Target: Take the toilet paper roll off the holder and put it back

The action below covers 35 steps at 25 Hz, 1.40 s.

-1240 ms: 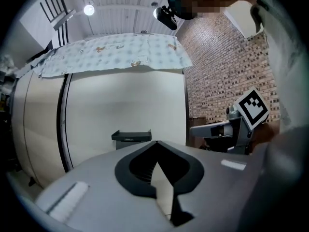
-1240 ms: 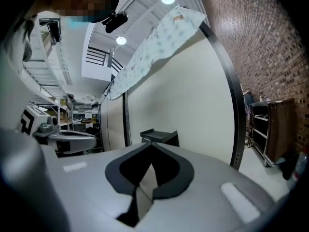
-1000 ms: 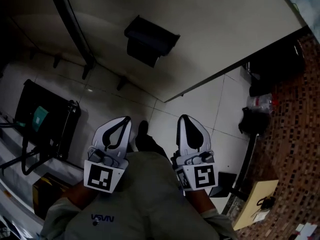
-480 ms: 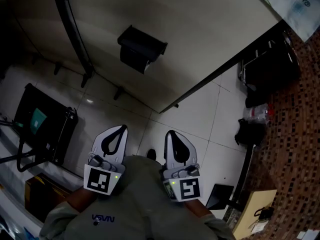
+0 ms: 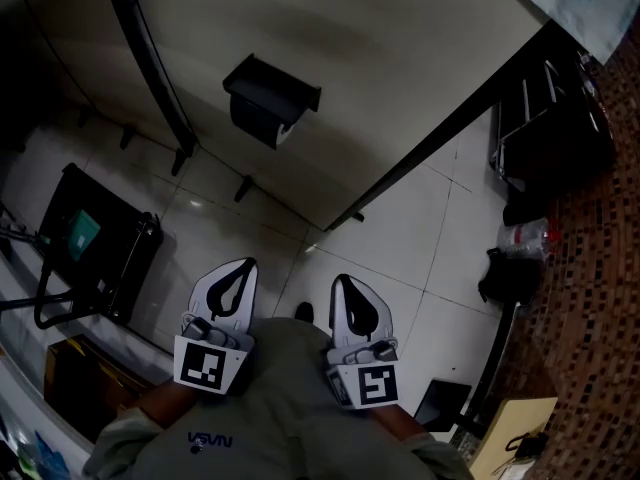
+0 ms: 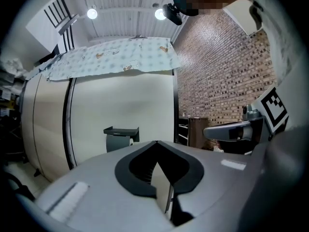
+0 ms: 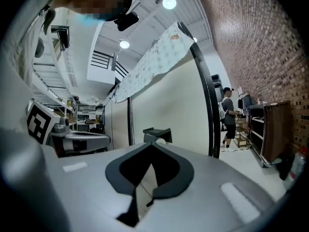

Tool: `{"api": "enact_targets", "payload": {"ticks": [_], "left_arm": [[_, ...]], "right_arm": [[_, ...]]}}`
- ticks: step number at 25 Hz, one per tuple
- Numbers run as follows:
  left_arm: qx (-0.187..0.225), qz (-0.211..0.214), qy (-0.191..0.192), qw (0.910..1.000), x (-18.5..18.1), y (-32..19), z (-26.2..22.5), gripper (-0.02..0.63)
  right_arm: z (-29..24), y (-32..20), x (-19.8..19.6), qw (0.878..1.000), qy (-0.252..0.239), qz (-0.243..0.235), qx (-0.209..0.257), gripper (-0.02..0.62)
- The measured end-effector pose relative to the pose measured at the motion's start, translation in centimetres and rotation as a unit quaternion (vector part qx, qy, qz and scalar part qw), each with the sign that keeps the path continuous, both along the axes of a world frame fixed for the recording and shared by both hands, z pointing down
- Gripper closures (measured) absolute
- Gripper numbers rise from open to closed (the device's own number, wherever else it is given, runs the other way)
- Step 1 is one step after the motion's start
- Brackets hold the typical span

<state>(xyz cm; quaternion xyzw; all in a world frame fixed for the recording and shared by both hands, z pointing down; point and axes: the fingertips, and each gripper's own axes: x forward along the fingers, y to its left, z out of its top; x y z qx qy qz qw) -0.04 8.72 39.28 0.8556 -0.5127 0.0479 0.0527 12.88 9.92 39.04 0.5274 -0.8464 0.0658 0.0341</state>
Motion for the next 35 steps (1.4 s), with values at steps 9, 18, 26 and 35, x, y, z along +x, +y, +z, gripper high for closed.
{"api": "enact_targets", "payload": {"ticks": [9, 18, 26, 35], "left_arm": [[-0.005, -0.01, -0.003, 0.9999, 0.2, 1.1, 0.4, 0.6], [-0.001, -0.012, -0.001, 0.9999, -0.8, 2.1, 0.8, 0.6], [0.002, -0.003, 0.0, 1.0, -0.8, 2.1, 0.7, 0.6], [0.002, 0.001, 0.0, 1.0, -0.5, 1.5, 0.7, 0.6]], "right_arm": [[-0.1, 0.8, 0.3, 1.0, -0.013, -0.009, 0.012, 0.595], [0.3, 2.0, -1.0, 1.0, -0.006, -0.015, 0.004, 0.595], [0.0, 2.1, -1.3, 1.0, -0.009, -0.015, 0.006, 0.595], [0.0, 1.6, -0.8, 1.0, -0.008, -0.009, 0.015, 0.595]]}}
